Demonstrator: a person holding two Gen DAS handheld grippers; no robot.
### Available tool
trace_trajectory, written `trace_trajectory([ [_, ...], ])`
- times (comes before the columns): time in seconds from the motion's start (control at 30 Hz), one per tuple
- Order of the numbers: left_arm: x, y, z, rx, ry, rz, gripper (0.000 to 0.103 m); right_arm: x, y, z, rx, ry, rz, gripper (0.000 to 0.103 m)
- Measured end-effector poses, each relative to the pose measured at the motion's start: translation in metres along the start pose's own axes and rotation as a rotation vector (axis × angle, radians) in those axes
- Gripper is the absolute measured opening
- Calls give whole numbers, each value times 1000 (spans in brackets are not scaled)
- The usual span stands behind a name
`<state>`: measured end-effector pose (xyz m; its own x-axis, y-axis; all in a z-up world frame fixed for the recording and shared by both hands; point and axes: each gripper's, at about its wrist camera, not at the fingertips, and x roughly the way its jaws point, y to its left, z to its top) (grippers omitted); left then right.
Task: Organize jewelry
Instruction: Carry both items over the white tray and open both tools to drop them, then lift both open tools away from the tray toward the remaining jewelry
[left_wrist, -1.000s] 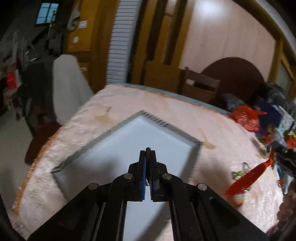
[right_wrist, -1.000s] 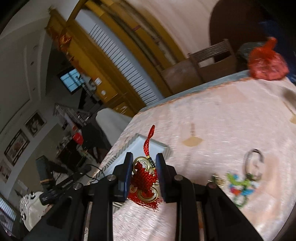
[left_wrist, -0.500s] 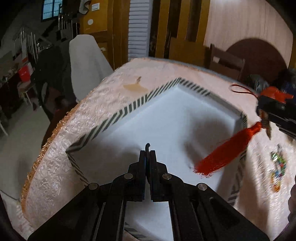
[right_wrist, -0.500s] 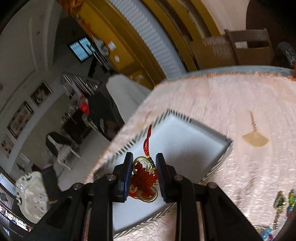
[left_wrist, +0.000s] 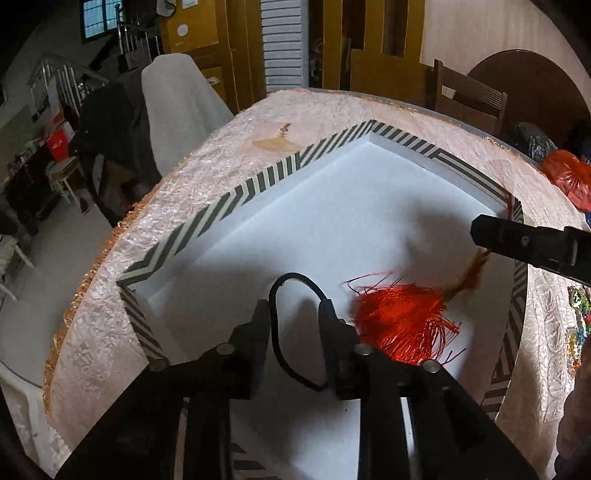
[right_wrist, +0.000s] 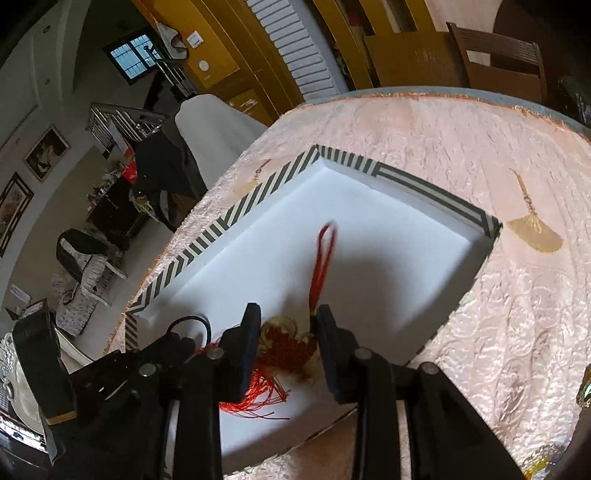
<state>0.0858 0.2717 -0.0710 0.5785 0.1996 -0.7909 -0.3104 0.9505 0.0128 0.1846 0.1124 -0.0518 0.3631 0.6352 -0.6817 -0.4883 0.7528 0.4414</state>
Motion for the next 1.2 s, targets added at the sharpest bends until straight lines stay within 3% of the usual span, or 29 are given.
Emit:
trace_trajectory([
  [0.07, -2, 1, 1, -6, -3, -5, 40, -4, -1, 0, 0, -9, 3, 35],
  [0.2, -6, 1, 3, -11, -6, -5, 43, -18, -7, 1, 24, -43, 11, 51],
  [0.4, -17, -7, 9, 6, -30, -54, 54, -57, -18, -5, 47, -101, 20, 52],
  [0.47, -22, -12, 12, 14, -35, -94, 55, -79, -25, -15, 42, -130, 18, 52],
  [0.63, -46, -30, 14, 26, -100, -103, 55, -139, -59, -43, -3, -174, -30, 53],
  [0.8, -71, -73, 8, 81, -146, -182, 57, -206, -127, -74, 19, -212, -179, 53],
  [0.97, -67, -144, -8, 205, -105, -287, 57, -249, -196, -109, 213, -256, -309, 53],
  [1.1, -56, -189, -25, 279, -52, -357, 57, -252, -224, -132, 342, -260, -299, 53],
  [1.2, -52, -212, -39, 335, -60, -370, 54, -238, -209, -142, 256, -207, -232, 52],
])
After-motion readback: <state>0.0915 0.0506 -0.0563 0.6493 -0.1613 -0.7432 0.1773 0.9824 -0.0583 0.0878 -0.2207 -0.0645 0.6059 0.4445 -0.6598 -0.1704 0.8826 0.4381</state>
